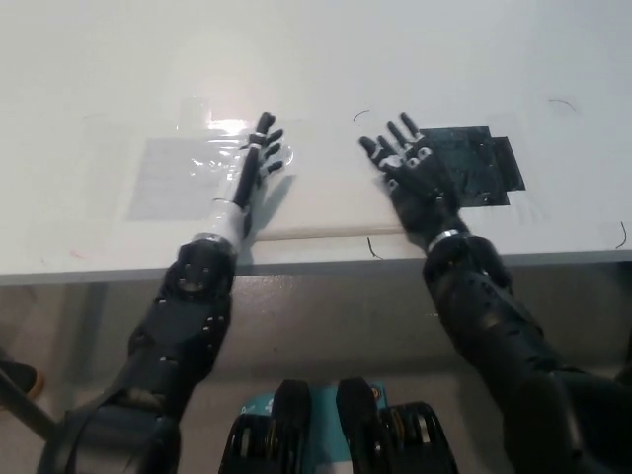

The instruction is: A stack of napkins is kept in the middle of the table close to the robot and the robot places both its hands sideways on the stack. Then it moves its hands away from each other while pressing down on the napkins to make them smooth

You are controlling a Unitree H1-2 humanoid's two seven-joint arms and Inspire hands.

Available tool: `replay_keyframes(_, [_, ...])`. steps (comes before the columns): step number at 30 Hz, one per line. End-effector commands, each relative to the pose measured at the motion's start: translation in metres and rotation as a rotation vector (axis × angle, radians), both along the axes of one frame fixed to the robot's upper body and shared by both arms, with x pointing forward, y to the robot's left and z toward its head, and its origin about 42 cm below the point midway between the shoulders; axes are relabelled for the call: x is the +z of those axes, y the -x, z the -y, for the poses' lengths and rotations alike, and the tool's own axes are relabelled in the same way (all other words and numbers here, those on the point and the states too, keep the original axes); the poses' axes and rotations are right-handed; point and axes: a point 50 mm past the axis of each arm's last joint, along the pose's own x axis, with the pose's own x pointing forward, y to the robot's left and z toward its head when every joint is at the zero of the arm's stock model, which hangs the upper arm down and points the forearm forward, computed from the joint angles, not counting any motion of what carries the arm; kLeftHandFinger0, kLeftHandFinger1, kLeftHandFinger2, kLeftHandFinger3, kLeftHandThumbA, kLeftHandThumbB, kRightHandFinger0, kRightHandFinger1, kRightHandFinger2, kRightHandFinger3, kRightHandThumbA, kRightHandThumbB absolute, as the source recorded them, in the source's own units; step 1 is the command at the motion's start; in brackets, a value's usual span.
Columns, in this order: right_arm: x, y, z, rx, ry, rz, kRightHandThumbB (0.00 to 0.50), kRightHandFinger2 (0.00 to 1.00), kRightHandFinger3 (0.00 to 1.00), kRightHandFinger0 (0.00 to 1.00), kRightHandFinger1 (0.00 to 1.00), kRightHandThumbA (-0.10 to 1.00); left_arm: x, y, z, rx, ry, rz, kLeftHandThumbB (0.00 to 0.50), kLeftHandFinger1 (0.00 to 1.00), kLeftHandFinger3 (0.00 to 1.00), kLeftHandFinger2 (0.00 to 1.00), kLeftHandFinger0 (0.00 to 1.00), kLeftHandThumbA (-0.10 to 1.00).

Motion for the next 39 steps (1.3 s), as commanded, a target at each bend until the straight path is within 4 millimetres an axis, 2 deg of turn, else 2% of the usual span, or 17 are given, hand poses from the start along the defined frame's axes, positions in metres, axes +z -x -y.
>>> replay_keyframes(1, [-0.008, 0.002, 0.033, -0.052, -0.027, 0.006, 0.262, 1.00, 1.00, 1.00, 1.00, 1.00, -0.024, 0.012, -0.057, 0.059, -0.041, -0.091, 0.287, 1.00, 1.00, 1.00, 1.00, 1.00])
replay_keyframes(7, [-0.013, 0.004, 0.045, -0.067, -0.006, 0.009, 0.230, 1.00, 1.00, 1.00, 1.00, 1.00, -0.019, 0.021, -0.089, 0.072, -0.066, -0.044, 0.286, 1.00, 1.00, 1.00, 1.00, 1.00])
replay_keyframes(11, [-0.012, 0.004, 0.053, -0.070, -0.002, 0.039, 0.225, 1.00, 1.00, 1.00, 1.00, 1.00, -0.012, 0.032, -0.119, 0.087, -0.076, 0.012, 0.241, 1.00, 1.00, 1.00, 1.00, 1.00])
replay_keyframes(13, [-0.008, 0.003, 0.062, -0.086, 0.027, 0.075, 0.229, 1.00, 1.00, 1.00, 1.00, 1.00, -0.004, 0.043, -0.140, 0.079, -0.125, 0.073, 0.166, 1.00, 1.00, 1.00, 1.00, 1.00])
replay_keyframes(14, [-0.007, 0.004, 0.062, -0.086, 0.029, 0.078, 0.230, 1.00, 1.00, 1.00, 1.00, 1.00, -0.003, 0.044, -0.141, 0.078, -0.127, 0.074, 0.163, 1.00, 1.00, 1.00, 1.00, 1.00])
replay_keyframes(16, [0.010, 0.004, 0.073, -0.100, 0.089, 0.188, 0.234, 1.00, 1.00, 1.00, 1.00, 1.00, 0.011, 0.057, -0.151, 0.081, -0.152, 0.130, 0.155, 1.00, 1.00, 1.00, 1.00, 1.00])
replay_keyframes(18, [0.028, 0.013, 0.079, -0.107, 0.153, 0.294, 0.249, 1.00, 1.00, 1.00, 1.00, 1.00, 0.021, 0.070, -0.154, 0.083, -0.196, 0.189, 0.187, 1.00, 1.00, 1.00, 1.00, 1.00])
replay_keyframes(22, [0.081, 0.066, 0.085, -0.147, 0.418, 0.614, 0.324, 1.00, 1.00, 1.00, 1.00, 1.00, 0.044, 0.120, -0.140, 0.044, -0.232, 0.354, 0.252, 1.00, 1.00, 1.00, 1.00, 1.00])
replay_keyframes(24, [0.101, 0.090, 0.084, -0.171, 0.456, 0.698, 0.347, 1.00, 1.00, 1.00, 1.00, 1.00, 0.052, 0.140, -0.132, 0.024, -0.236, 0.404, 0.248, 1.00, 1.00, 1.00, 1.00, 1.00])
replay_keyframes(25, [0.109, 0.101, 0.084, -0.174, 0.468, 0.734, 0.327, 1.00, 1.00, 1.00, 1.00, 1.00, 0.054, 0.149, -0.128, 0.016, -0.238, 0.425, 0.233, 1.00, 1.00, 1.00, 1.00, 1.00])
replay_keyframes(26, [0.120, 0.122, 0.084, -0.186, 0.485, 0.794, 0.323, 1.00, 1.00, 1.00, 1.00, 1.00, 0.057, 0.165, -0.120, 0.003, -0.231, 0.455, 0.286, 1.00, 1.00, 1.00, 1.00, 1.00])
replay_keyframes(28, [0.134, 0.150, 0.082, -0.207, 0.508, 0.869, 0.332, 1.00, 1.00, 1.00, 1.00, 1.00, 0.064, 0.185, -0.109, -0.032, -0.237, 0.521, 0.238, 1.00, 1.00, 1.00, 1.00, 1.00])
replay_keyframes(30, [0.148, 0.183, 0.080, -0.206, 0.512, 0.979, 0.317, 1.00, 1.00, 1.00, 1.00, 1.00, 0.072, 0.210, -0.097, -0.086, -0.201, 0.570, 0.276, 1.00, 1.00, 1.00, 1.00, 1.00])
replay_keyframes(32, [0.154, 0.199, 0.080, -0.208, 0.531, 1.019, 0.344, 1.00, 1.00, 1.00, 1.00, 1.00, 0.075, 0.222, -0.093, -0.107, -0.196, 0.591, 0.310, 1.00, 1.00, 1.00, 1.00, 1.00])
replay_keyframes(34, [0.158, 0.232, 0.078, -0.202, 0.552, 1.094, 0.266, 1.00, 1.00, 1.00, 1.00, 1.00, 0.080, 0.247, -0.087, -0.130, -0.197, 0.643, 0.323, 1.00, 1.00, 1.00, 1.00, 1.00])
replay_keyframes(36, [0.150, 0.250, 0.078, -0.202, 0.560, 1.129, 0.242, 1.00, 1.00, 1.00, 1.00, 1.00, 0.081, 0.265, -0.085, -0.132, -0.213, 0.665, 0.336, 1.00, 1.00, 1.00, 1.00, 1.00])
replay_keyframes(39, [0.142, 0.273, 0.078, -0.201, 0.557, 1.151, 0.326, 1.00, 1.00, 1.00, 1.00, 1.00, 0.082, 0.294, -0.083, -0.126, -0.211, 0.671, 0.379, 1.00, 1.00, 1.00, 1.00, 1.00])
